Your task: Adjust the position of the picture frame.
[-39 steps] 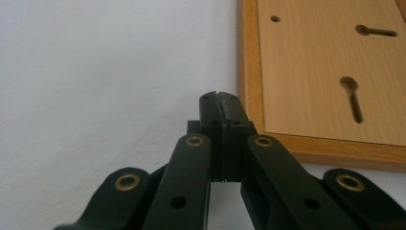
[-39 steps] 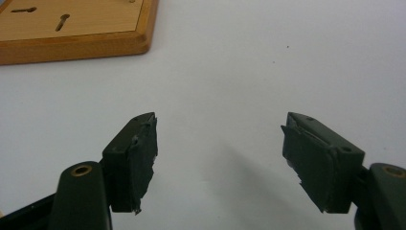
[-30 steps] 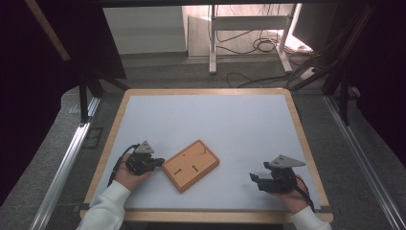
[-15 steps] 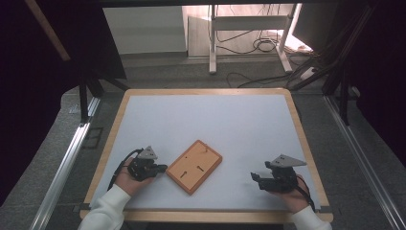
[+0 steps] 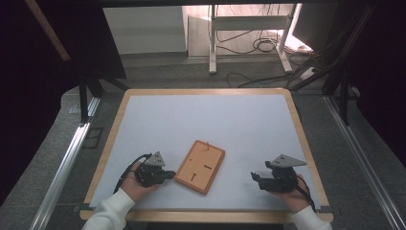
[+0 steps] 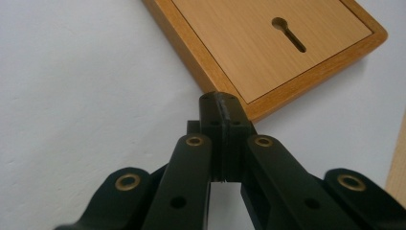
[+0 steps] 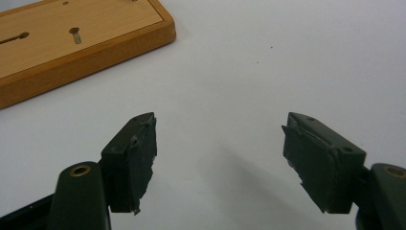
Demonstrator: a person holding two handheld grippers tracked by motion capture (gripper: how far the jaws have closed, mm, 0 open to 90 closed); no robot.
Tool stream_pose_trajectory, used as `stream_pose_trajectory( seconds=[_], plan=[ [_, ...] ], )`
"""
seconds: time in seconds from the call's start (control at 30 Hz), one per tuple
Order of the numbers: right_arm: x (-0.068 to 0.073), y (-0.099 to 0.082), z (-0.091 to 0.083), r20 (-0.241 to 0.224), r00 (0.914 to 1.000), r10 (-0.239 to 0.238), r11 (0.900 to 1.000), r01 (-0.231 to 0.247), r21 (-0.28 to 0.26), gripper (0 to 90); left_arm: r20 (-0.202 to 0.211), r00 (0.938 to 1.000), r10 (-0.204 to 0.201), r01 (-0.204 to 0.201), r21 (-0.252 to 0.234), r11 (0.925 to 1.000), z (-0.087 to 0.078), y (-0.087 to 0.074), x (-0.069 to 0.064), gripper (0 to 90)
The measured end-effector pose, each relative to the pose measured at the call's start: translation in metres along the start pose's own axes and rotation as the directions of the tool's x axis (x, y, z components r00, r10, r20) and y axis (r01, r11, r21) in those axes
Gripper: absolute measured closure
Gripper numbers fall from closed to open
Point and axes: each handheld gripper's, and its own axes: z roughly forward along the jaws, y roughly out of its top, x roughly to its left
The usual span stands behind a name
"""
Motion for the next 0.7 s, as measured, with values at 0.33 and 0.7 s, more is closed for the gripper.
stream_pose_trajectory(
  seconds=[0.33,0.7],
  plan=[
    [0.001,0.0,0.001,0.001,1.0,-0.006,1.0,0.006,0.004,26.9,0.035,0.9986,0.039,-0.039,-0.002,0.9992,0.012,0.011,-0.017,90.0],
    [0.001,0.0,0.002,0.001,0.9999,-0.011,0.9999,0.011,0.005,26.9,0.053,0.9967,0.062,-0.061,-0.011,0.9981,0.023,0.021,-0.03,90.0]
  ],
)
